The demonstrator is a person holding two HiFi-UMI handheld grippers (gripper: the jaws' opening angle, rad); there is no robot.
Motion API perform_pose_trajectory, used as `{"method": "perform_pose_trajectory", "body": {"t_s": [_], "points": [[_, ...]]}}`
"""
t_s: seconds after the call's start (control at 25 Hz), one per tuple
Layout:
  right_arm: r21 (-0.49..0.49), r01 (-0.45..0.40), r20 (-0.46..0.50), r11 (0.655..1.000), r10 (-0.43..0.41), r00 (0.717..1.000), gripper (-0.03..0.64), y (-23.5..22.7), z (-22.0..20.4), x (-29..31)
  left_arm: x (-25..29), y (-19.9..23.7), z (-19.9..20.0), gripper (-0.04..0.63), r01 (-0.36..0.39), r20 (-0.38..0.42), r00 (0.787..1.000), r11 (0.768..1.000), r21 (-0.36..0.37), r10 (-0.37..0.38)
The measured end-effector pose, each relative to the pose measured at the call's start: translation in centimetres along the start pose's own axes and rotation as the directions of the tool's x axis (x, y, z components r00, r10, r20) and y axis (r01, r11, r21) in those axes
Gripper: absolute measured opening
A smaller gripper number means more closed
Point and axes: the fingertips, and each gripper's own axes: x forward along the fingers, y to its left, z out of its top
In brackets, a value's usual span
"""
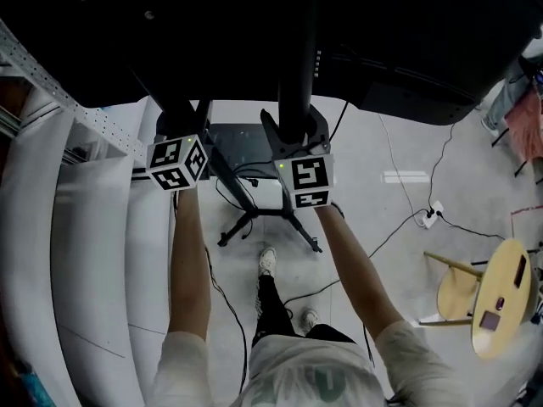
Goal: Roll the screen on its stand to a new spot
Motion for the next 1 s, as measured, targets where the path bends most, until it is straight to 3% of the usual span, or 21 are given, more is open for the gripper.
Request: {"method": "perform_pose_trajectory", "body": {"t_s": [0.28,0.48,1.0], "points": [[0.022,-0.011,-0.04,1.0,0.012,0.999,0.249,4.3,1.3,-6.3,-7.8,-1.3,0.1,0.216,-0.029,-0.077,0.997,0.999,-0.013,0.028],[0.03,-0.008,-0.01,1.0,0.008,1.0,0.247,3.7,4.2,-12.0,-12.1,-5.5,3.3,0.216,-0.026,-0.049,0.998,1.0,0.012,0.026],[0.032,-0.115,-0.024,0.993,0.116,0.993,0.245,6.3,3.2,-27.3,-26.8,-15.1,1.2,0.215,-0.114,-0.007,0.993,0.993,-0.007,0.114]]}}
